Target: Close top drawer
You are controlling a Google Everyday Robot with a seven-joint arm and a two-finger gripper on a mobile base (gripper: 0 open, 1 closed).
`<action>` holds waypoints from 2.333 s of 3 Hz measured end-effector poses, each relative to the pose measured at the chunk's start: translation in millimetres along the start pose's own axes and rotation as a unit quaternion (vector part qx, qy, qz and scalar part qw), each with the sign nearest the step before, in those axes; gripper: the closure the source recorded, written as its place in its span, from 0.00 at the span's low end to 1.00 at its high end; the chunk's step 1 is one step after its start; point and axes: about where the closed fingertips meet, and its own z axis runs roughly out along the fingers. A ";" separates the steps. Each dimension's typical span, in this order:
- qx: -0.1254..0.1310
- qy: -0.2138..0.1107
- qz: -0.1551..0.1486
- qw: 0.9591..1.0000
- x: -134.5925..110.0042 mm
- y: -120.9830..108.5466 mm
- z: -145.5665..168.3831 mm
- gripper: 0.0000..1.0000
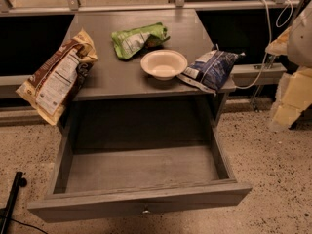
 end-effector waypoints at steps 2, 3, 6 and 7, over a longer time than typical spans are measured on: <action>-0.025 -0.028 -0.014 0.999 -1.4 -2.1 31.9 0.00; -0.052 -0.085 -0.045 0.994 -11.3 18.0 76.7 0.00; -0.052 -0.266 -0.046 0.961 -22.5 58.8 182.3 0.04; -0.031 -0.332 -0.040 0.942 -38.4 78.1 210.7 0.27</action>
Offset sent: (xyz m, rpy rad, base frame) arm 0.0284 0.0108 -0.0795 0.1428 0.0945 0.1327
